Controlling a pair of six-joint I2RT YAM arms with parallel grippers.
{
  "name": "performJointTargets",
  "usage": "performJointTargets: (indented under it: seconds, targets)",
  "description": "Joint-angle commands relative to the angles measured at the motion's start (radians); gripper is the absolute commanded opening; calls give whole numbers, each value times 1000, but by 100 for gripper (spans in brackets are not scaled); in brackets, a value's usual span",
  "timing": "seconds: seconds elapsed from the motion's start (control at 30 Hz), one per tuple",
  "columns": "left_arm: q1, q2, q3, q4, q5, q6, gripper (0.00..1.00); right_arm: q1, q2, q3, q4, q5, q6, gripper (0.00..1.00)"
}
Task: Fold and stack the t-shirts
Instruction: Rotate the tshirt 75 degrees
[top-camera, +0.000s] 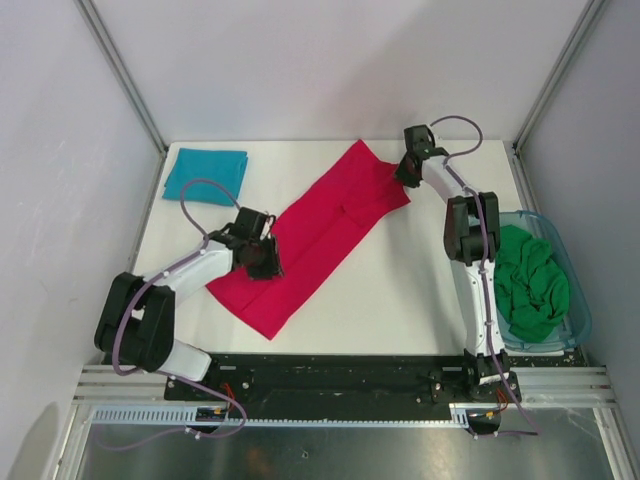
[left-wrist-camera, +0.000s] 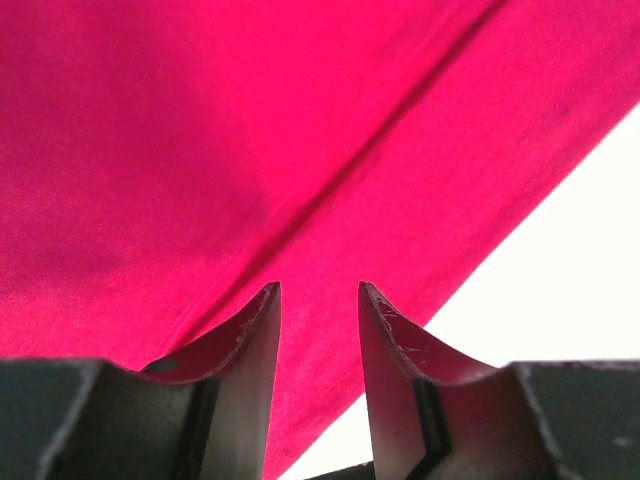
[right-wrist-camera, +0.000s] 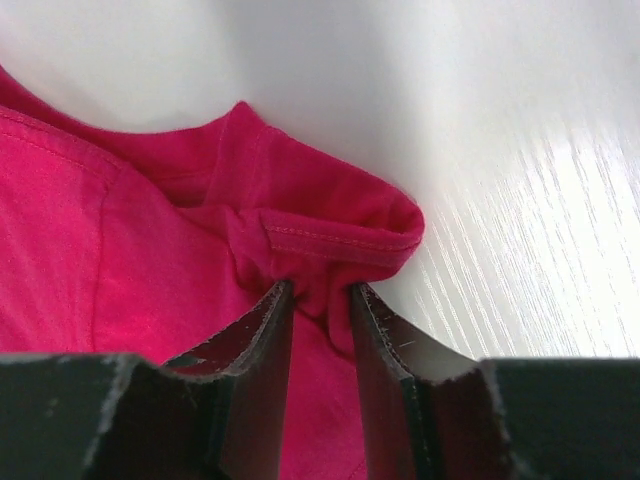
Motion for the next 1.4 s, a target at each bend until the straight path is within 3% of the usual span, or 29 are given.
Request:
performJointTargets:
  seconds: [0.0,0.37,0.8,1.17,1.37]
  targets:
    - [-69,-51,-13,-14,-19,24,42,-7,124,183,-157,32,-106,36]
    - [-236,-95,-70,-66,-91,22,45,-20,180,247,-114,-2,-207,57]
    - [-376,-173,-131,-153,-150,-44,45,-31,169,274,-115,-34,-207,58]
    - [-437,-98,-93,-153,-147,-63,43,-33,157,274,-119,-43,-202,58]
    - [-440,-63,-85,-152,-188,-68,33,-33,156,269,-119,-48,-198,58]
